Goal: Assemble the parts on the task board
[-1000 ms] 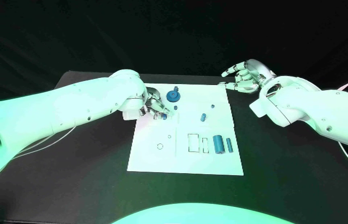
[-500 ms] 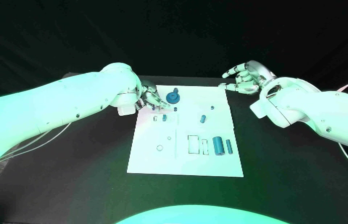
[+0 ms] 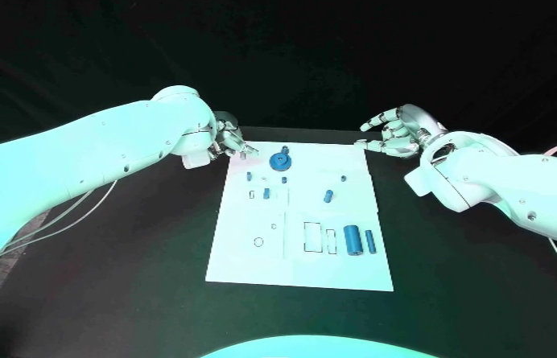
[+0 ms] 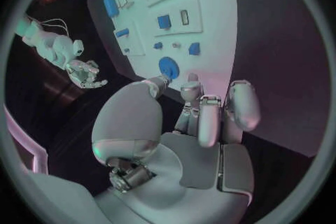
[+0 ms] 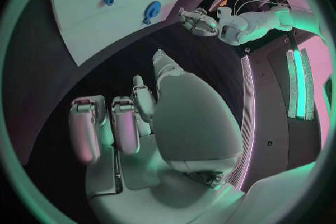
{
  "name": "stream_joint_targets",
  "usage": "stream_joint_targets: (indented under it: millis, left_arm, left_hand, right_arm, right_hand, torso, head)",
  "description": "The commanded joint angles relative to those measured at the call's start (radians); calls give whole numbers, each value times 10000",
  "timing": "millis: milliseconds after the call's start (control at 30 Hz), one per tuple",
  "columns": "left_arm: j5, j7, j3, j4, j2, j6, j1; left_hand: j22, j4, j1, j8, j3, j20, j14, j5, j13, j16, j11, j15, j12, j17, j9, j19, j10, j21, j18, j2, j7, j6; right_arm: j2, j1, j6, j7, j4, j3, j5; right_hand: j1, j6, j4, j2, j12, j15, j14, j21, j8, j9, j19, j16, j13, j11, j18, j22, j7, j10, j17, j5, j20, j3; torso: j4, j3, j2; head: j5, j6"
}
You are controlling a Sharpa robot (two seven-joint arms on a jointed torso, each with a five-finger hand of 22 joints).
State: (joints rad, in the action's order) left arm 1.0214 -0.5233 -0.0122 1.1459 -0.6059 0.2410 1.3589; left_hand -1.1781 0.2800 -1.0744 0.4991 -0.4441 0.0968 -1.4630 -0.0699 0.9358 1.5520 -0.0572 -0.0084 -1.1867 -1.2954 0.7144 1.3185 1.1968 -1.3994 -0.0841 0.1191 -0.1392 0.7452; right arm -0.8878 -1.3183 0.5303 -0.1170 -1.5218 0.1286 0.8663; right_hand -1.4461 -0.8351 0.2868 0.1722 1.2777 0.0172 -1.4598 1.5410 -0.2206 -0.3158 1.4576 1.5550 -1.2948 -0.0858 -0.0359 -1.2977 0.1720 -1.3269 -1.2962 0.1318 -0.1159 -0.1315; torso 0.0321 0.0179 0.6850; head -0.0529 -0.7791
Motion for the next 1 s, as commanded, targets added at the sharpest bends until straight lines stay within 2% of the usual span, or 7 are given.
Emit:
stream_joint_targets:
  millis: [33,233,400,533,667,1000]
  left_arm:
    - [123,26,-8,-243,136,136,18]
    - [239,13,-110,-706,400,364,-19]
    - [198,8,-203,-939,571,530,-86]
    - [157,2,-257,-1041,658,665,-148]
    - [127,0,-298,-1088,697,748,-205]
    - [80,-16,-359,-1062,688,1028,-237]
  left_hand:
    - [71,93,-22,-189,484,67,-897,-199,-110,-67,-71,75,93,-2299,-119,23,-180,102,-34,32,-36,63]
    - [72,102,7,-205,528,73,-896,-191,-120,-66,-62,73,88,-2299,-175,21,-184,100,-36,32,-21,129]
    - [63,108,48,-218,576,74,-897,-184,-133,-65,-53,68,86,-2300,-231,23,-193,95,-36,24,-8,197]
    - [49,107,62,-229,595,74,-902,-178,-130,-56,-47,64,80,-2314,-260,31,-189,88,-33,19,0,226]
    - [33,104,68,-252,611,73,-903,-170,-132,-55,-44,61,79,-2315,-290,39,-190,81,-30,19,1,233]
    - [14,95,67,-354,678,69,-920,-149,-133,-30,-24,45,62,-2358,-450,46,-169,69,-27,1,25,365]
  right_arm:
    - [11,8,-14,25,-1,0,14]
    - [26,10,-19,26,3,0,14]
    - [41,15,-24,28,10,1,14]
    - [53,18,-27,31,18,1,14]
    - [55,22,-24,32,21,1,14]
    - [55,24,-25,30,22,1,16]
  right_hand:
    - [431,83,19,-141,-95,-85,-982,-187,-205,-77,930,-111,-27,5,239,-2482,-11,99,-2291,97,55,-197]
    - [431,83,19,-141,-95,-85,-982,-187,-205,-77,930,-111,-27,5,239,-2482,-11,99,-2291,97,55,-197]
    - [431,83,19,-141,-95,-85,-982,-187,-205,-77,930,-111,-27,5,239,-2482,-11,99,-2291,97,55,-197]
    - [433,87,14,-145,-90,-85,-982,-188,-214,-77,930,-111,-28,6,239,-2481,-12,96,-2291,99,55,-200]
    - [433,87,14,-145,-90,-85,-982,-188,-214,-77,930,-111,-28,6,239,-2481,-12,96,-2291,99,55,-200]
    - [433,87,14,-145,-90,-85,-982,-188,-214,-77,930,-111,-28,6,239,-2481,-12,96,-2291,99,55,-200]
  torso:
    - [-6,10,5]
    - [-16,18,12]
    - [-17,1,8]
    - [-21,3,10]
    - [-11,-13,0]
    - [-4,-16,-14]
  head:
    - [-37,9]
    - [-49,-22]
    - [-43,-82]
    - [-35,-111]
    - [-11,-129]
    - [-17,-148]
